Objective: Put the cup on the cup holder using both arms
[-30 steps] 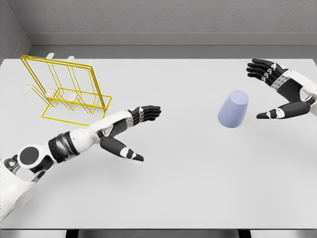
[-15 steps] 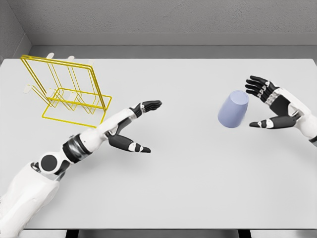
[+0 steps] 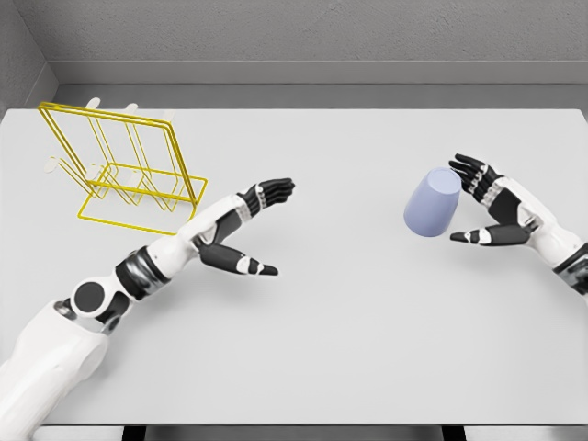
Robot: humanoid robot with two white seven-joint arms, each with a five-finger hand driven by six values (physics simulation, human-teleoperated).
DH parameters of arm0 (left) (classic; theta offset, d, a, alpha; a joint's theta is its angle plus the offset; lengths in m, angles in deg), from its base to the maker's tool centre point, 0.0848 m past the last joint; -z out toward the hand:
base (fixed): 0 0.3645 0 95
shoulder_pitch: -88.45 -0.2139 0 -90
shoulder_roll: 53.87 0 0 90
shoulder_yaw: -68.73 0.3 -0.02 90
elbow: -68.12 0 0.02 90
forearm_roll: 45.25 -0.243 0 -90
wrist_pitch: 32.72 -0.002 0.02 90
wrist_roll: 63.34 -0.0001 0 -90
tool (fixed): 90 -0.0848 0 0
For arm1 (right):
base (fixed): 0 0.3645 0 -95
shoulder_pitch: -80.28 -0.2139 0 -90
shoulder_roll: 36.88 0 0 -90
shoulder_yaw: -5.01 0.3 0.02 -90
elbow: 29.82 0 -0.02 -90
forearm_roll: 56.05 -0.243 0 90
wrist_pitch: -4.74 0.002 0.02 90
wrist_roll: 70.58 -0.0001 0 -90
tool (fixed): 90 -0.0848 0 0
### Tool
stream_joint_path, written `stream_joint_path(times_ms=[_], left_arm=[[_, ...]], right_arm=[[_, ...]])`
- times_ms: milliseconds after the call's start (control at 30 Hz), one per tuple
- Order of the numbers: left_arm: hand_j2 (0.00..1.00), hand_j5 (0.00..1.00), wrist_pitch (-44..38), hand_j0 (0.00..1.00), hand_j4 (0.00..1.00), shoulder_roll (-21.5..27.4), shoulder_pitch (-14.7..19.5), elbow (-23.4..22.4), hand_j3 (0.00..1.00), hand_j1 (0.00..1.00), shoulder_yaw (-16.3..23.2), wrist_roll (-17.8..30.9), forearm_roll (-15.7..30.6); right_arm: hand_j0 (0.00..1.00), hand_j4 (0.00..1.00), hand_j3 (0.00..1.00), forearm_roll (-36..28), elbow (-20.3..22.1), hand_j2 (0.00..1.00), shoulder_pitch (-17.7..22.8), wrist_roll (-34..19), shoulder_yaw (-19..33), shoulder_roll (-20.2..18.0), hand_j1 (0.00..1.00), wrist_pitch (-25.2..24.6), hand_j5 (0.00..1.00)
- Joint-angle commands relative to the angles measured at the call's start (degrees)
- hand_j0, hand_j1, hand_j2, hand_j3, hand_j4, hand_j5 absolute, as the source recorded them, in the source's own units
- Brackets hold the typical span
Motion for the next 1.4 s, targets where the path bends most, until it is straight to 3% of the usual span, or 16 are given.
stream_joint_path(times_ms=[0, 200, 267, 567, 633, 667, 1067, 1367], left_arm=[[1.0, 1.0, -1.82, 1.0, 1.0, 0.98, 0.0, 1.61, 1.0, 1.0, 0.16, 0.05, 3.06], [1.0, 1.0, -5.69, 1.0, 1.0, 0.9, 0.0, 1.7, 1.0, 1.0, 0.25, -0.3, 2.89], [1.0, 1.0, -6.39, 1.0, 1.0, 1.16, 0.18, 1.61, 1.0, 1.0, 1.83, -0.39, 2.01], [1.0, 1.0, -9.64, 1.0, 1.0, 2.92, 0.26, 1.79, 1.0, 1.0, 1.92, -0.13, 1.48], [1.0, 1.0, -9.56, 1.0, 1.0, 2.92, 0.44, 2.14, 1.0, 1.0, 1.83, -0.39, -3.26], [1.0, 1.0, -9.47, 1.0, 1.0, 3.01, 0.44, 2.23, 1.0, 1.0, 1.83, -0.39, -3.53], [1.0, 1.0, -8.77, 1.0, 1.0, 2.3, 0.62, 1.7, 1.0, 1.0, 1.39, -0.57, -3.18], [1.0, 1.0, -3.67, 1.0, 1.0, 2.13, 0.09, 1.61, 1.0, 1.0, 1.39, -2.33, -3.09]], right_arm=[[1.0, 1.0, 1.0, 0.15, -1.75, 1.0, -0.09, 0.0, 0.1, 0.87, 1.0, -0.04, 1.0], [1.0, 1.0, 1.0, 2.08, -4.48, 1.0, -0.7, 0.0, 1.59, 2.89, 1.0, -0.21, 1.0], [1.0, 1.0, 1.0, 2.08, -4.48, 1.0, -0.7, 0.0, 1.68, 3.06, 1.0, -0.21, 1.0], [1.0, 1.0, 1.0, 3.84, -5.62, 1.0, -1.93, 0.0, 1.68, 5.44, 1.0, -0.39, 1.0], [1.0, 1.0, 1.0, 3.93, -5.62, 1.0, -1.93, 0.0, 1.68, 6.14, 1.0, -0.48, 1.0], [1.0, 1.0, 1.0, 4.1, -5.62, 1.0, -1.93, 0.0, 1.68, 6.14, 1.0, -0.48, 1.0], [1.0, 1.0, 1.0, 5.16, -7.99, 1.0, -3.52, 0.0, 1.42, 8.6, 1.0, -0.74, 1.0], [0.98, 0.98, 0.98, 5.16, -8.69, 0.98, -4.04, 0.0, 1.33, 9.39, 0.98, -0.83, 0.98]])
